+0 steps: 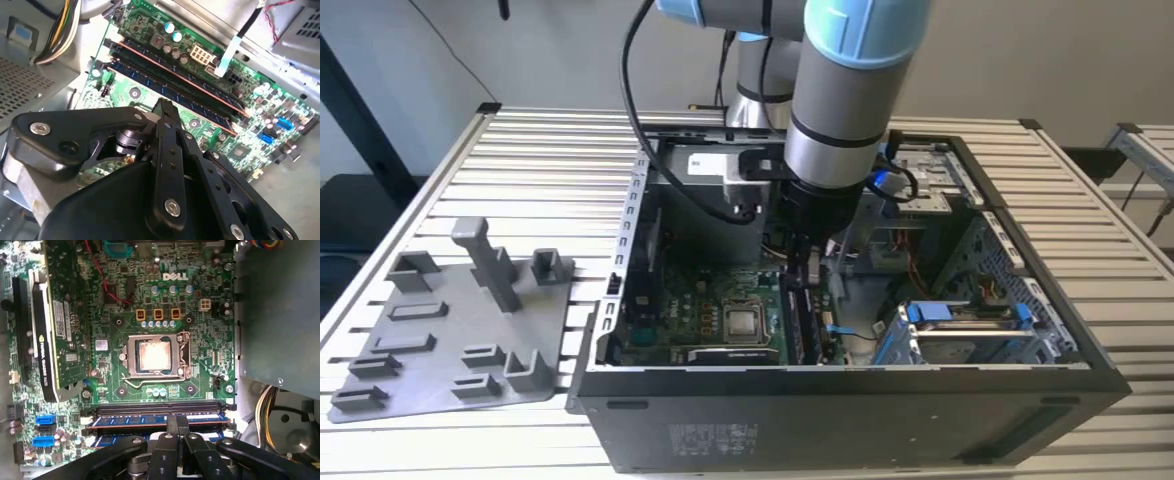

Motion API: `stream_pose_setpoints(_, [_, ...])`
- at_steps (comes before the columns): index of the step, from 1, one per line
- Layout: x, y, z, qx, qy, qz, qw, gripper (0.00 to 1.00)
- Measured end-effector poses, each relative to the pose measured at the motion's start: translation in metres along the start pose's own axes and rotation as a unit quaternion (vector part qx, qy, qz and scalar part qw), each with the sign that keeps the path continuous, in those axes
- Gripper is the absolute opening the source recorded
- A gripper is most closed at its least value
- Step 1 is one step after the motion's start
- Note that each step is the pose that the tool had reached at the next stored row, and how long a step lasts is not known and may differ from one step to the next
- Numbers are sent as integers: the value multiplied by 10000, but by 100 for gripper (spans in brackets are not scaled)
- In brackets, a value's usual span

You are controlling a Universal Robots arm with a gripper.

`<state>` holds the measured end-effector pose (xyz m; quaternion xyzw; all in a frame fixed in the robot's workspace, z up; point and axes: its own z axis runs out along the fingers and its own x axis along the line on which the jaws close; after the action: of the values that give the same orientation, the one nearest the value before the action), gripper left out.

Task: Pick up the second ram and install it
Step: 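Press down the second ram until it locks into place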

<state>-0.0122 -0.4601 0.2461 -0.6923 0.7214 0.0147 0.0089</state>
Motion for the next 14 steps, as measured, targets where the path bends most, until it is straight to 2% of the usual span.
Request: stream_pose_setpoints(14, [17, -9, 24, -7, 0, -60, 10000, 11])
